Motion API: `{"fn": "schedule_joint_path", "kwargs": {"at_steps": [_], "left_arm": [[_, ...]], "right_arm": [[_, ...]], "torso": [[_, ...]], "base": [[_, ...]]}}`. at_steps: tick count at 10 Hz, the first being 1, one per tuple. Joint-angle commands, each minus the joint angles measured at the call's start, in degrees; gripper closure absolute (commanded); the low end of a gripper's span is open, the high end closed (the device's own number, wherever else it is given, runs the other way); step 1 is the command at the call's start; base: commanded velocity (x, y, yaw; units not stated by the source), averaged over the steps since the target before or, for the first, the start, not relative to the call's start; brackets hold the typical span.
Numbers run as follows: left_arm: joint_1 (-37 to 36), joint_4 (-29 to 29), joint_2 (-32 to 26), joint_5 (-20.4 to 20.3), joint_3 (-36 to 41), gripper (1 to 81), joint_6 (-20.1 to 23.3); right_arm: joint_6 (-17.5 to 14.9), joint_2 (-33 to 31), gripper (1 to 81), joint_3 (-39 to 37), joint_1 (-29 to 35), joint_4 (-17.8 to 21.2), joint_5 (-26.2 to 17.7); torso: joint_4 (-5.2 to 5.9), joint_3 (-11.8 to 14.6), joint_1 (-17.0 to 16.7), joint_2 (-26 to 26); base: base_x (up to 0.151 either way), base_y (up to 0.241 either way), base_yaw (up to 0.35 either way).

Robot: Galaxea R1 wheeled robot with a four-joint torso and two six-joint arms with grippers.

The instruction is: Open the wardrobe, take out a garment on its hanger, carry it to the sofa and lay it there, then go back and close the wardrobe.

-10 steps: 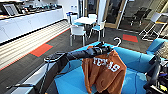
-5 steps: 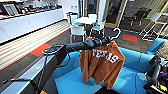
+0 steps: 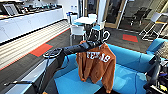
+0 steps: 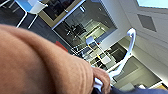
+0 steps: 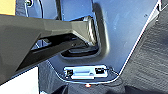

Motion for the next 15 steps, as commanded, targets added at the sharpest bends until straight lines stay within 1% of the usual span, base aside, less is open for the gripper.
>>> {"fn": "schedule_joint_path", "kwargs": {"at_steps": [1, 2, 6, 9, 10, 11, 13, 15], "left_arm": [[-12.2, 2.5, 3.7, -2.8, -3.2, 81.1, 1.2], [-10.8, 3.6, 3.7, -2.2, -3.2, 81.1, 1.3], [-2.5, 11.4, 3.7, -0.1, -3.8, 81.1, 1.3], [1.4, 15.6, 3.7, 0.2, -4.5, 81.1, 1.3], [2.9, 17.6, 3.7, 2.0, -5.2, 81.1, 1.3], [3.9, 19.5, 3.7, 2.2, -6.4, 81.1, 1.3], [4.3, 20.1, 3.7, 2.2, -10.0, 81.1, 1.3], [4.3, 20.3, 3.7, 2.2, -10.9, 81.1, 1.8]], "right_arm": [[0.0, 0.2, 1.0, 0.2, 0.5, -0.9, -4.2], [0.0, 0.3, 1.0, 0.2, 0.4, -0.9, -4.2], [0.0, 0.4, 1.0, 0.2, 0.1, -0.9, -4.1], [-0.4, 0.5, 1.0, 0.2, -0.1, -0.9, -4.1], [-0.4, 0.6, 1.0, 0.2, -0.1, -0.9, -4.1], [-0.4, 0.7, 1.0, 0.2, -0.2, -1.0, -4.1], [-0.4, 0.8, 1.0, 0.2, -0.4, -1.6, -4.1], [-0.4, 0.8, 1.0, 0.2, -0.4, -1.6, -4.1]], "torso": [[0.0, 0.0, 0.0, 0.0], [0.0, 0.0, 0.0, 0.0], [0.0, 0.0, 0.0, 0.0], [0.0, 0.0, 0.0, 0.0], [0.0, 0.0, 0.0, 0.0], [0.0, 0.0, 0.0, 0.0], [0.0, 0.0, 0.0, 0.0], [0.0, 0.0, 0.0, 0.0]], "base": [[0.0, 0.0, 0.0], [0.0, 0.0, 0.0], [0.0, 0.0, 0.0], [0.0, 0.0, 0.0], [0.0, 0.0, 0.0], [0.0, 0.0, 0.0], [0.0, 0.0, 0.0], [0.0, 0.0, 0.0]]}}
